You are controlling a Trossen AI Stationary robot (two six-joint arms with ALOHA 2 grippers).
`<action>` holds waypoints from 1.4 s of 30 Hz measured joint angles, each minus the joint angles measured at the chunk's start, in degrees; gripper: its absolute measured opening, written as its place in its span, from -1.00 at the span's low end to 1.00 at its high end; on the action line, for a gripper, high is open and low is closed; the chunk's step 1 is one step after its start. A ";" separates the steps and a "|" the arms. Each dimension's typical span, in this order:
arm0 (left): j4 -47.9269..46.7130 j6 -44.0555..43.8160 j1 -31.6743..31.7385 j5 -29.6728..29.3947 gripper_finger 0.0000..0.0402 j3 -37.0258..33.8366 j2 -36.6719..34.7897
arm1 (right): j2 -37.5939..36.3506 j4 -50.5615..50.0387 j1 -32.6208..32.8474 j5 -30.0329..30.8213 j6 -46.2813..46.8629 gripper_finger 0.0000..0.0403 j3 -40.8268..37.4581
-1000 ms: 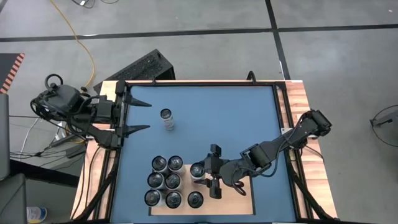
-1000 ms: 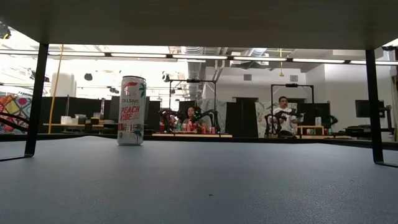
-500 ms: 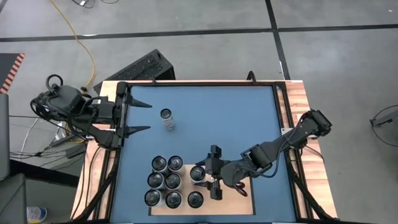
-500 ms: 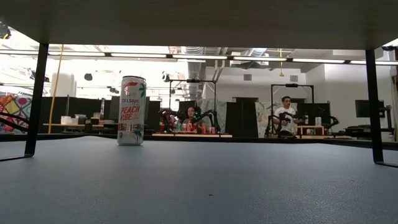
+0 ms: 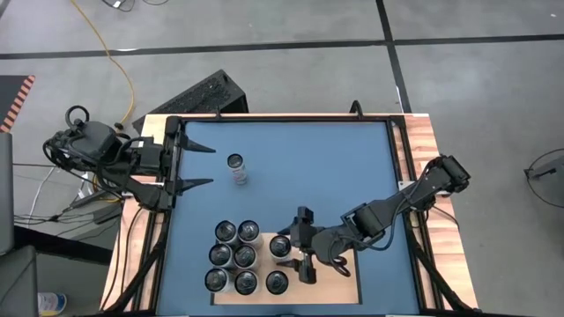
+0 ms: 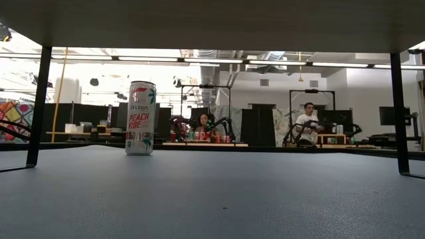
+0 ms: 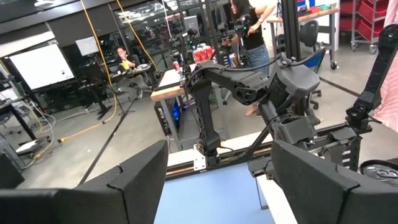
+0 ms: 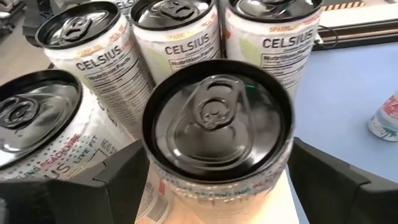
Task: Place canned beverage on shelf
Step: Put the right white pink soda can on the shelf aligned with the other white pink soda can
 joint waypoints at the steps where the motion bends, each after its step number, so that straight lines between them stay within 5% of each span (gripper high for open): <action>1: 0.00 0.00 0.01 -0.01 0.36 0.00 0.00 | 0.00 0.01 0.01 -0.04 0.00 0.73 -0.01; 14: 0.00 0.00 0.00 0.00 0.36 0.00 0.00 | -0.09 -12.14 0.87 -3.76 3.25 0.73 0.01; 21: -0.04 -0.91 0.00 0.00 0.36 0.00 0.00 | -1.10 -25.00 1.49 0.41 6.61 0.58 0.01; 27: -0.25 -1.44 0.00 0.00 0.36 0.00 0.00 | -2.16 -34.15 1.55 14.05 15.50 0.14 0.06; 35: -0.27 -1.51 0.00 0.00 0.36 0.00 0.08 | 0.39 -28.77 1.91 15.03 14.53 -0.89 -0.03; 42: -0.36 -1.96 0.00 0.00 0.36 0.00 0.79 | 2.47 -23.58 0.92 15.18 12.16 -0.90 0.00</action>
